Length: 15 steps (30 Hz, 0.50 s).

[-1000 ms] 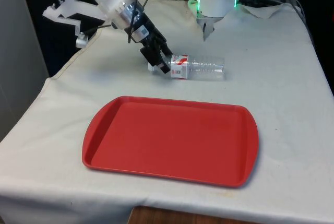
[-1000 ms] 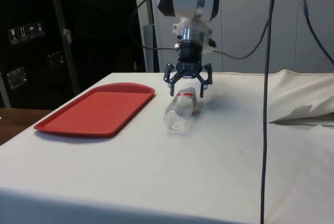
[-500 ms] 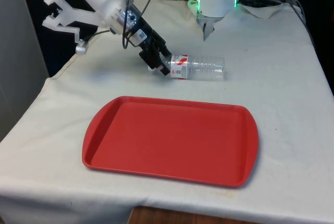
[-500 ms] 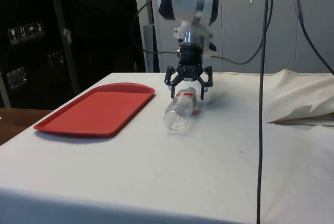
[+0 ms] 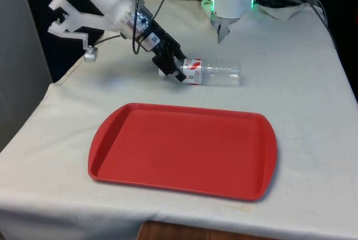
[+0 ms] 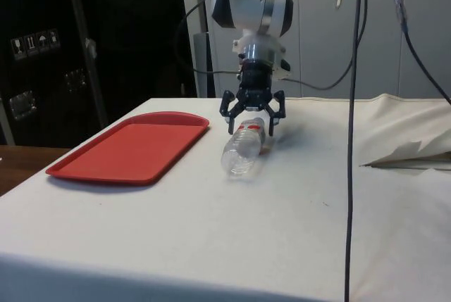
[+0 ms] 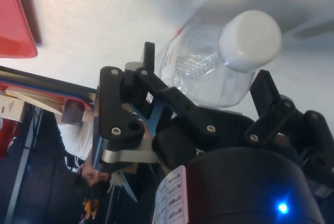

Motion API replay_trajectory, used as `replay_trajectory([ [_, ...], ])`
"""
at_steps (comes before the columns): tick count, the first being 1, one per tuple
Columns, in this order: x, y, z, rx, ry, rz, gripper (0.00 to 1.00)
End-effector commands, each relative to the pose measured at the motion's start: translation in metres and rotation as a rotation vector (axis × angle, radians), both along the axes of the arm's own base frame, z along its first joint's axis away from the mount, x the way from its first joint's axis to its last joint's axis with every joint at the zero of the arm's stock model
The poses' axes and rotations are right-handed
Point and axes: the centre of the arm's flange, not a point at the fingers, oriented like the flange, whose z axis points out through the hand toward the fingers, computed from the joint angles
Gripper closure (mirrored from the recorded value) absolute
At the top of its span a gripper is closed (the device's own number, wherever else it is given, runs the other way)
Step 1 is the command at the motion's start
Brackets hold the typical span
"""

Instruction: Place the bottle upright on the tray.

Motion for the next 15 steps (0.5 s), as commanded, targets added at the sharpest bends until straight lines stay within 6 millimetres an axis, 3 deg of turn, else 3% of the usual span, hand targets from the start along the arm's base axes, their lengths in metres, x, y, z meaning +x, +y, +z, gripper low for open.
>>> replay_trajectory([
  [1,0.0010,0.0036,0.0000,0.000,-0.004,-0.009,0.00],
  [15,-0.0036,0.0091,-0.0051,0.010,0.009,-0.014,0.00],
])
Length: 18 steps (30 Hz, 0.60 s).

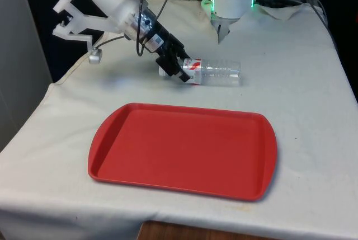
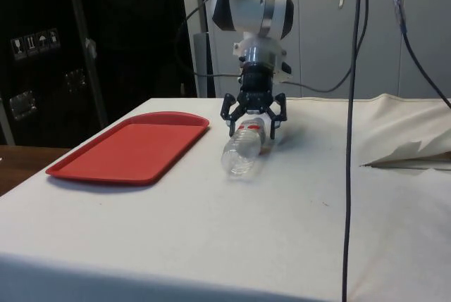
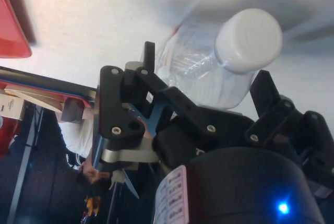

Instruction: Place the bottle upright on the tray.

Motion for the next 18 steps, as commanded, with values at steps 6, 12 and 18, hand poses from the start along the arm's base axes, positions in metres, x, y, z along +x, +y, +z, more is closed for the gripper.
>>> replay_trajectory([
  [6,-0.0020,0.0014,-0.0016,0.000,0.001,-0.007,0.00],
  [12,-0.0025,0.0015,-0.0017,-0.001,0.002,-0.006,0.37],
  [18,-0.0023,0.0021,-0.0017,0.000,0.003,-0.005,0.66],
])
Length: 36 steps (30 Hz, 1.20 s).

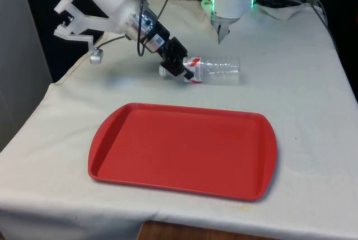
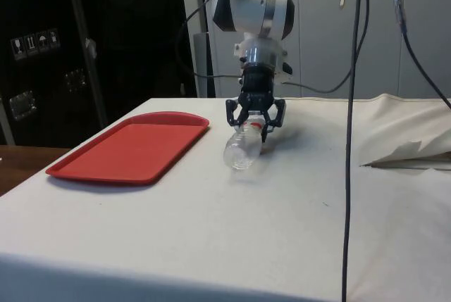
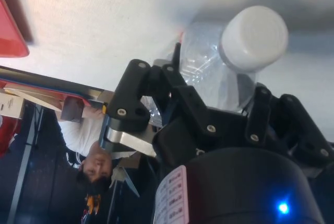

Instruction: Place the bottle upright on the tray.

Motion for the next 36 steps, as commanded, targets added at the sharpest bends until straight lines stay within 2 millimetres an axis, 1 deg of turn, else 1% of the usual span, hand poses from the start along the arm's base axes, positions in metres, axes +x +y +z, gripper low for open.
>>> replay_trajectory([
  [1,0.000,0.001,-0.001,-0.003,-0.003,-0.004,0.69],
  [5,0.000,0.001,0.000,-0.001,-0.003,-0.004,0.80],
  [6,0.000,0.000,0.003,0.008,-0.001,0.000,0.84],
  [9,0.000,0.001,0.001,0.004,-0.002,-0.001,0.86],
  [17,0.001,0.001,0.003,0.007,-0.002,0.000,0.86],
  [23,0.004,-0.001,0.013,-0.014,-0.005,-0.001,0.86],
  [24,0.003,0.000,0.008,0.002,-0.008,0.002,0.86],
  [25,0.004,0.000,0.014,-0.017,-0.006,0.000,0.86],
  [31,0.008,-0.001,0.025,-0.037,-0.006,-0.004,0.86],
  [32,0.007,-0.001,0.023,-0.020,-0.008,0.000,0.86],
  [33,0.008,-0.001,0.027,-0.041,-0.007,-0.005,0.86],
  [36,0.010,-0.002,0.032,-0.051,-0.009,-0.006,0.86],
])
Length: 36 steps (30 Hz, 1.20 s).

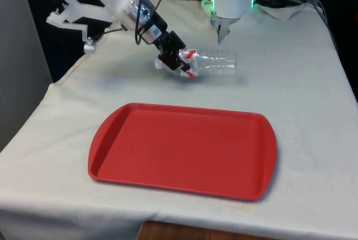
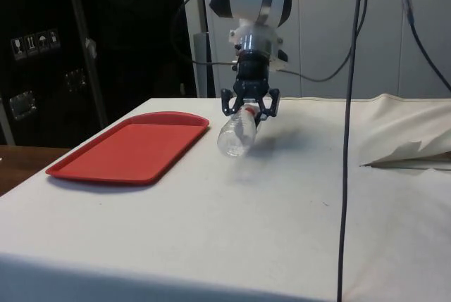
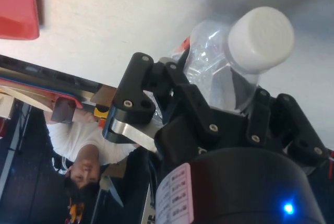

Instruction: Place the bottle upright on the tray.

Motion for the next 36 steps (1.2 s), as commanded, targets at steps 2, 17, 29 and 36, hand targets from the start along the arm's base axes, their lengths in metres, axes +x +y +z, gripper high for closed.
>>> replay_trajectory([
  [2,0.001,0.001,0.005,-0.019,-0.001,-0.004,0.86],
  [17,0.018,0.007,0.030,-0.075,-0.018,-0.019,0.86],
  [29,0.036,0.015,0.047,-0.121,-0.033,-0.035,0.86],
  [36,0.051,0.020,0.056,-0.148,-0.044,-0.045,0.86],
])
